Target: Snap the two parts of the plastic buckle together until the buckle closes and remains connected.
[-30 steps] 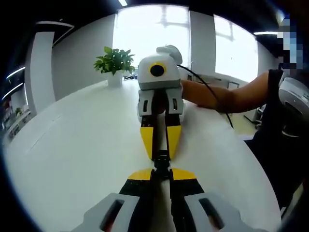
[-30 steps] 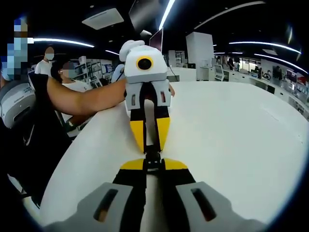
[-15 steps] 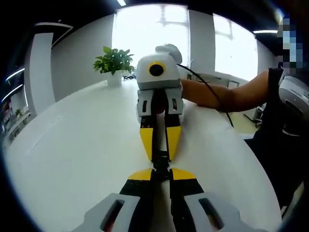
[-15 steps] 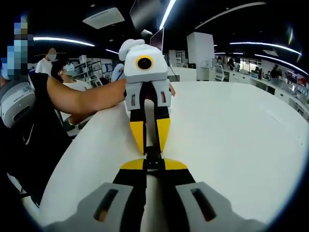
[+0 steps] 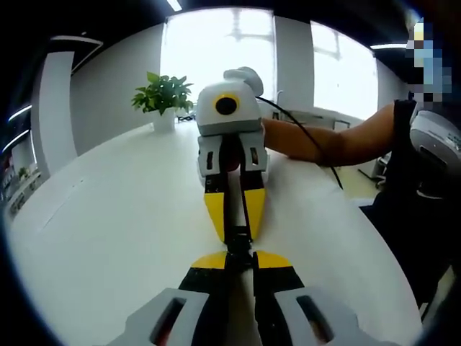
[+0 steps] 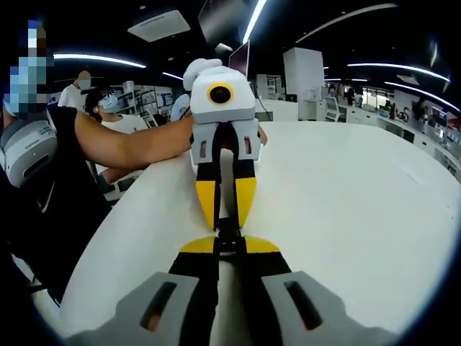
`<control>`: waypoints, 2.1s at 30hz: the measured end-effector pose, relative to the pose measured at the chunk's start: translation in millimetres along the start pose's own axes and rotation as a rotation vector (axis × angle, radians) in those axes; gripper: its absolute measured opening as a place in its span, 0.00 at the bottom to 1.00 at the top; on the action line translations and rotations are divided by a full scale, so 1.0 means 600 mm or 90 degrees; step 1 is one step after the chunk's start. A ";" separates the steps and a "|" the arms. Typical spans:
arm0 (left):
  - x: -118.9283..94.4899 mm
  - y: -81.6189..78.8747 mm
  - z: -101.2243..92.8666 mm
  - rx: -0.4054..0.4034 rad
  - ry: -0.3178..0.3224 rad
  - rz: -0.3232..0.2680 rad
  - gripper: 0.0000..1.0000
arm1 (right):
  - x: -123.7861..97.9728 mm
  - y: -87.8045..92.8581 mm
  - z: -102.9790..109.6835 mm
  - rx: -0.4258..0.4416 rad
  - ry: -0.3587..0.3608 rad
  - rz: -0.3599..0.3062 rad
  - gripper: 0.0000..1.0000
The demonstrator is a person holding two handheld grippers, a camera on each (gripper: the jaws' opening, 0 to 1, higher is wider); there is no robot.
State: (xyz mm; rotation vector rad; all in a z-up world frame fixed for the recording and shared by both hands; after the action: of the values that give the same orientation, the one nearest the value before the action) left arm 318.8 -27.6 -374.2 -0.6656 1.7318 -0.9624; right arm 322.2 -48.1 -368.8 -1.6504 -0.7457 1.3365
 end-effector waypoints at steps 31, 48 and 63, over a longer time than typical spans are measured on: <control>0.002 -0.005 -0.013 0.002 0.026 -0.020 0.09 | 0.006 -0.005 0.019 -0.005 -0.014 -0.003 0.09; 0.004 -0.003 -0.009 -0.001 0.023 -0.023 0.10 | 0.006 -0.004 0.012 0.000 -0.012 -0.003 0.09; 0.005 -0.005 -0.004 0.006 0.015 -0.033 0.11 | 0.004 -0.003 0.003 0.004 -0.005 -0.003 0.09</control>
State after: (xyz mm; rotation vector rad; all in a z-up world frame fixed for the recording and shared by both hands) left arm 315.3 -31.0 -372.7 -0.6981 1.7368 -1.0176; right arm 321.4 -44.6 -368.3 -1.6392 -0.7489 1.3413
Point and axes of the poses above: the point that each gripper's makers call its tool centre point, and the gripper's own axes: x roughly forward along the fingers, z roughly to its left, y roughly out of its underside, the point moved 1 cm from there along -x, roughly backward along the fingers, and after that the axes turned 14 degrees about y, right-handed, at the moved point
